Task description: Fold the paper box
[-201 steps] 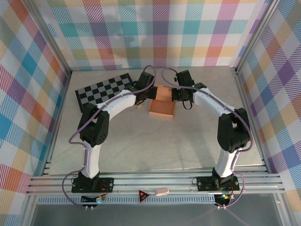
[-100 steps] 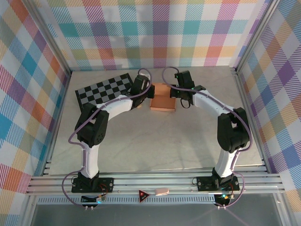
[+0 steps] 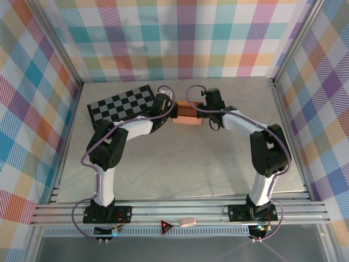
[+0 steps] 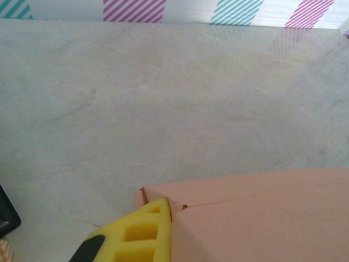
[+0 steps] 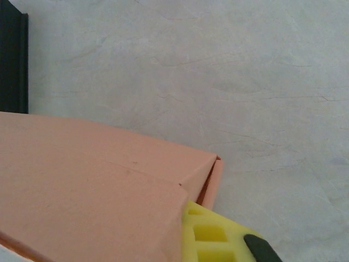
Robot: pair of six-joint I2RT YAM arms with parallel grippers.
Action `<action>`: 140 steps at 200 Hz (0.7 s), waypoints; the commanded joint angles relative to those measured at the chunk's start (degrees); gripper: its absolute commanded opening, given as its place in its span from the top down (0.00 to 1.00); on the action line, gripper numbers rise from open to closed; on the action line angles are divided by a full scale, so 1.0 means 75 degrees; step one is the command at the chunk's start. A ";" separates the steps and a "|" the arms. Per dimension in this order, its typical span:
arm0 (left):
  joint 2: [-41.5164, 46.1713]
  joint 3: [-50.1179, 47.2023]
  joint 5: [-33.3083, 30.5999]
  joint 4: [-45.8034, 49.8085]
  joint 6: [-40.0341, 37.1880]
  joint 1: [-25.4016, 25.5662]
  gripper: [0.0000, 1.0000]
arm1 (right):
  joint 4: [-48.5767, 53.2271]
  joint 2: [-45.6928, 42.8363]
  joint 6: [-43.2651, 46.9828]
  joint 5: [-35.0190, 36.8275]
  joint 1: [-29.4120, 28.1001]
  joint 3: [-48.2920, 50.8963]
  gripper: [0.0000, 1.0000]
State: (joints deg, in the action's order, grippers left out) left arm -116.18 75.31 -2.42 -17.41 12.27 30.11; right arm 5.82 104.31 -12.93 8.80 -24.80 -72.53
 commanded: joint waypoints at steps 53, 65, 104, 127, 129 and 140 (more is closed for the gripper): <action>0.0140 -0.0521 0.0345 -0.0667 0.0143 0.0168 1.00 | 0.0083 -0.0108 0.0125 -0.0147 -0.0141 0.0184 0.97; 0.0114 -0.0406 0.0216 -0.0396 -0.0025 0.0235 1.00 | 0.0292 -0.0232 -0.0047 -0.0058 -0.0141 0.0135 0.90; 0.0028 -0.0323 -0.0164 0.0001 -0.0265 0.0345 1.00 | 0.0940 -0.0729 -0.0807 -0.0186 -0.0142 0.0106 0.66; -0.0014 -0.0405 -0.0251 -0.0012 -0.0266 0.0357 1.00 | 0.1225 -0.1045 -0.1468 -0.0706 -0.0154 0.0202 0.52; -0.0016 -0.0404 -0.0258 -0.0005 -0.0268 0.0357 1.00 | 0.1244 -0.1074 -0.1559 -0.0746 -0.0157 0.0226 0.52; -0.0035 -0.0375 -0.0286 0.0033 -0.0287 0.0380 1.00 | 0.1219 -0.1311 -0.2069 -0.0964 -0.0163 0.0448 0.49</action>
State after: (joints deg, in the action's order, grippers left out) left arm -116.11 72.69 -4.14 -21.28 10.92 32.51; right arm 12.49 99.07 -19.90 6.48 -25.52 -71.07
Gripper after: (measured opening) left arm 0.055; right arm 0.489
